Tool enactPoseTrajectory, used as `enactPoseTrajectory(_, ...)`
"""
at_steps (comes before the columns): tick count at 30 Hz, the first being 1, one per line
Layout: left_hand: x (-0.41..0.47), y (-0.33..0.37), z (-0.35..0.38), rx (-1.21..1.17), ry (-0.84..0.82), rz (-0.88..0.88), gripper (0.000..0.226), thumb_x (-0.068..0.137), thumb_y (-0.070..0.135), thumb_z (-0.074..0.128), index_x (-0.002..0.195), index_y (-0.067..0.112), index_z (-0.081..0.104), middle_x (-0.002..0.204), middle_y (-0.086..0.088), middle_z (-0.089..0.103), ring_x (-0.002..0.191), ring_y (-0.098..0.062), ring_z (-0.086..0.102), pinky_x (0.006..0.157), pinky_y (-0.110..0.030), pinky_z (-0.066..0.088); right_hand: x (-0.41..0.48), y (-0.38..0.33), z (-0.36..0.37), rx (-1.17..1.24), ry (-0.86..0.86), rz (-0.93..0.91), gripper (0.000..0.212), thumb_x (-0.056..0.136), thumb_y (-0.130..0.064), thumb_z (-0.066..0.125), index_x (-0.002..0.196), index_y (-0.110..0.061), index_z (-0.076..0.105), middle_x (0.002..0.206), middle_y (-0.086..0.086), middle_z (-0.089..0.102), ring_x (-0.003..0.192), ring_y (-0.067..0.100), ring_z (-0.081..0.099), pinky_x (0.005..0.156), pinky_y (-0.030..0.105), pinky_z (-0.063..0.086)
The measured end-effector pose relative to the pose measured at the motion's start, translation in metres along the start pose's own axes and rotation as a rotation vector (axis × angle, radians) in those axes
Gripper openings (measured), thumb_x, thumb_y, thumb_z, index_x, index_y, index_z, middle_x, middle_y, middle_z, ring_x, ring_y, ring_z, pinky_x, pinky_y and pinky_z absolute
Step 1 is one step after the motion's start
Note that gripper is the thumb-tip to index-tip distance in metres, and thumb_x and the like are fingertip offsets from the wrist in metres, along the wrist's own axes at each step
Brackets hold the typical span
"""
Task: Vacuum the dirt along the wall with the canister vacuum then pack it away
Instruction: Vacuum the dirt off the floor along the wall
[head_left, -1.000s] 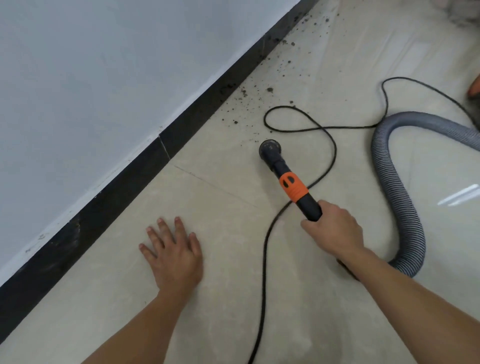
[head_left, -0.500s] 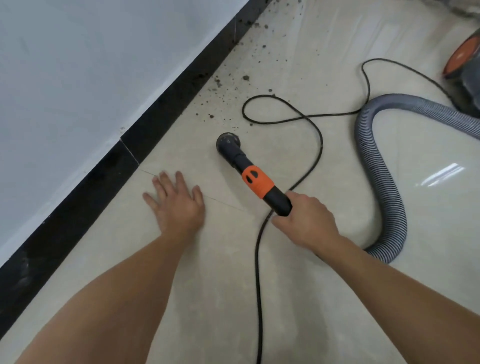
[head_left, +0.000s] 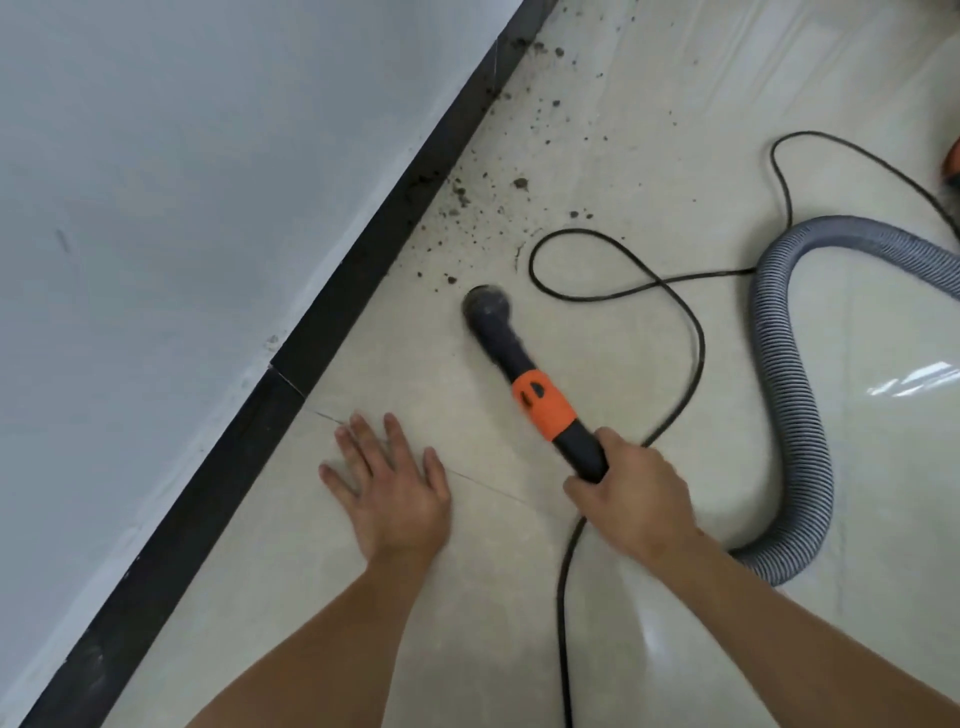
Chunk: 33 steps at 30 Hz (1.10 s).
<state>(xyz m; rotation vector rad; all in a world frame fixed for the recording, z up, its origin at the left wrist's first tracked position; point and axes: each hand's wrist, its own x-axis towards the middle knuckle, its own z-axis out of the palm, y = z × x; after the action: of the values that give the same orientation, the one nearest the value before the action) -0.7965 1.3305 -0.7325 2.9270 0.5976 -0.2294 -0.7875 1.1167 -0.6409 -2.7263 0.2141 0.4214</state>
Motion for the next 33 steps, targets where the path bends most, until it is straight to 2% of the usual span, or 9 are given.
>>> enactPoseTrajectory(4, 0.000, 0.000, 0.002, -0.018, 0.006, -0.001, 0.068, 0.095, 0.049, 0.016, 0.153, 0.014, 0.020, 0.160, -0.019, 0.007, 0.149, -0.034, 0.001, 0.116, -0.060, 0.001, 0.001, -0.032, 0.012, -0.062, -0.083, -0.132, 0.024, 0.081, -0.043, 0.059, 0.090, -0.027, 0.043, 0.074, -0.003, 0.058, 0.078, 0.027, 0.064, 0.063, 0.032, 0.042)
enactPoseTrajectory(8, 0.001, 0.000, 0.004, 0.000, 0.016, -0.007, 0.068, 0.095, 0.048, 0.015, 0.153, 0.014, 0.019, 0.160, -0.019, 0.007, 0.149, -0.035, 0.002, 0.116, -0.060, 0.002, 0.054, -0.029, -0.002, 0.007, 0.010, -0.051, 0.024, 0.081, -0.040, 0.063, 0.088, -0.024, 0.047, 0.071, -0.002, 0.053, 0.070, 0.029, 0.054, 0.062, 0.031, 0.037)
enactPoseTrajectory(12, 0.000, 0.001, 0.003, -0.002, 0.027, -0.007, 0.068, 0.096, 0.048, 0.013, 0.153, 0.013, 0.017, 0.160, -0.019, 0.006, 0.149, -0.035, 0.001, 0.116, -0.061, 0.003, 0.089, -0.017, -0.019, 0.111, 0.072, 0.029, 0.022, 0.080, -0.035, 0.067, 0.088, -0.020, 0.053, 0.069, 0.000, 0.054, 0.064, 0.025, 0.054, 0.058, 0.031, 0.038)
enactPoseTrajectory(16, 0.000, 0.001, 0.002, 0.012, -0.005, 0.000, 0.069, 0.095, 0.049, 0.007, 0.155, 0.016, 0.007, 0.161, -0.018, -0.002, 0.148, -0.034, -0.007, 0.117, -0.059, -0.003, 0.075, -0.020, -0.018, 0.111, 0.064, 0.022, 0.023, 0.080, -0.036, 0.067, 0.087, -0.020, 0.052, 0.071, 0.001, 0.055, 0.063, 0.023, 0.052, 0.057, 0.030, 0.037)
enactPoseTrajectory(21, 0.000, -0.001, 0.004, 0.007, 0.029, 0.000, 0.068, 0.096, 0.049, 0.015, 0.154, 0.015, 0.017, 0.160, -0.020, 0.006, 0.148, -0.036, 0.000, 0.116, -0.061, 0.001, 0.014, -0.016, 0.000, -0.033, -0.017, -0.061, 0.023, 0.080, -0.040, 0.062, 0.088, -0.024, 0.048, 0.071, -0.002, 0.057, 0.071, 0.028, 0.058, 0.063, 0.033, 0.045)
enactPoseTrajectory(25, 0.000, -0.001, 0.005, 0.003, 0.028, 0.007, 0.068, 0.096, 0.049, 0.014, 0.154, 0.014, 0.017, 0.160, -0.020, 0.006, 0.148, -0.036, 0.001, 0.116, -0.061, 0.001, 0.048, 0.001, -0.017, 0.038, 0.060, 0.067, 0.021, 0.079, -0.036, 0.066, 0.087, -0.021, 0.053, 0.070, -0.001, 0.058, 0.068, 0.027, 0.057, 0.064, 0.033, 0.044)
enactPoseTrajectory(27, 0.001, 0.000, 0.005, 0.000, 0.038, 0.005, 0.068, 0.096, 0.048, 0.016, 0.153, 0.014, 0.020, 0.160, -0.021, 0.009, 0.148, -0.037, 0.004, 0.116, -0.061, 0.002, 0.075, -0.001, -0.028, 0.117, 0.082, 0.096, 0.019, 0.080, -0.033, 0.068, 0.086, -0.020, 0.055, 0.070, 0.002, 0.058, 0.064, 0.024, 0.057, 0.058, 0.031, 0.042)
enactPoseTrajectory(30, 0.001, 0.000, 0.006, 0.000, 0.027, 0.009, 0.068, 0.095, 0.049, 0.012, 0.154, 0.015, 0.015, 0.160, -0.020, 0.004, 0.148, -0.035, 0.000, 0.116, -0.059, -0.003, 0.087, -0.020, -0.028, 0.173, 0.049, 0.043, 0.019, 0.080, -0.030, 0.069, 0.085, -0.018, 0.055, 0.070, 0.003, 0.059, 0.060, 0.022, 0.056, 0.052, 0.027, 0.038)
enactPoseTrajectory(33, 0.002, -0.001, 0.006, -0.015, 0.034, 0.001, 0.069, 0.094, 0.049, 0.011, 0.154, 0.015, 0.017, 0.160, -0.019, 0.004, 0.148, -0.035, -0.001, 0.116, -0.059, -0.003, 0.062, -0.043, -0.007, 0.012, -0.029, -0.102, 0.022, 0.079, -0.036, 0.067, 0.086, -0.023, 0.050, 0.070, -0.002, 0.055, 0.066, 0.026, 0.054, 0.056, 0.030, 0.036)
